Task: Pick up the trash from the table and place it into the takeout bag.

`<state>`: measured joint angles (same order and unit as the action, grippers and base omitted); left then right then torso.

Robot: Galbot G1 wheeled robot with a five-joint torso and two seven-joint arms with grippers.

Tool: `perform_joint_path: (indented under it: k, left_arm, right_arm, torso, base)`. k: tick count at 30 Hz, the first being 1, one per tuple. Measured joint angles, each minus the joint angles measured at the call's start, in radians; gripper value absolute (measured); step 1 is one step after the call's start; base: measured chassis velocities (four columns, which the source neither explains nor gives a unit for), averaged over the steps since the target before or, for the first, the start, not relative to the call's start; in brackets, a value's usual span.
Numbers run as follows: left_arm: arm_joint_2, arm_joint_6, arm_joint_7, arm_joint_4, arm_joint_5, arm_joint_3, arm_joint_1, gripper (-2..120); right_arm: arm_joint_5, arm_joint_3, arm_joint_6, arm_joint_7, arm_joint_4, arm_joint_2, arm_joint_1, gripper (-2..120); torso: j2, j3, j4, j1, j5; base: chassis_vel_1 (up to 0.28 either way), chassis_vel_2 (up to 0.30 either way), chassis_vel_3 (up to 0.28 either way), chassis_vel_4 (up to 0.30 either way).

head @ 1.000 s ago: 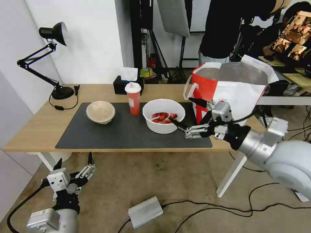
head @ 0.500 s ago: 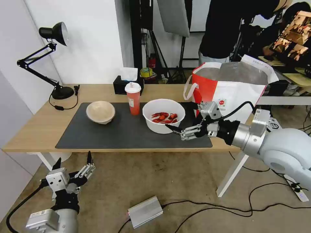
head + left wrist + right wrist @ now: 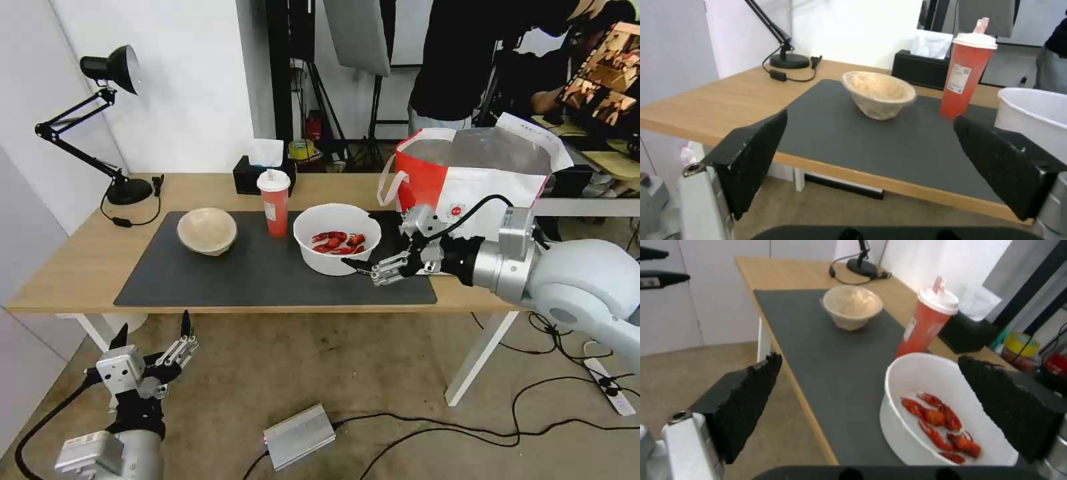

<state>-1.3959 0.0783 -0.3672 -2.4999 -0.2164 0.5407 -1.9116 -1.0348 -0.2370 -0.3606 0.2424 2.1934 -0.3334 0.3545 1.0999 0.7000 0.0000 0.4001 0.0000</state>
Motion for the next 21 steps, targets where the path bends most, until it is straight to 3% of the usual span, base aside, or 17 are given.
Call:
perform_joint_path:
  k: [21]
  left_arm:
    - [-0.010, 0.012, 0.003, 0.000, 0.020, -0.023, -0.001, 100]
  right_arm:
    - [-0.004, 0.007, -0.093, 0.069, -0.062, 0.028, -0.020, 100]
  torso:
    - [0.000, 0.000, 0.0000, 0.000, 0.0001]
  base:
    - [0.000, 0.000, 0.000, 0.000]
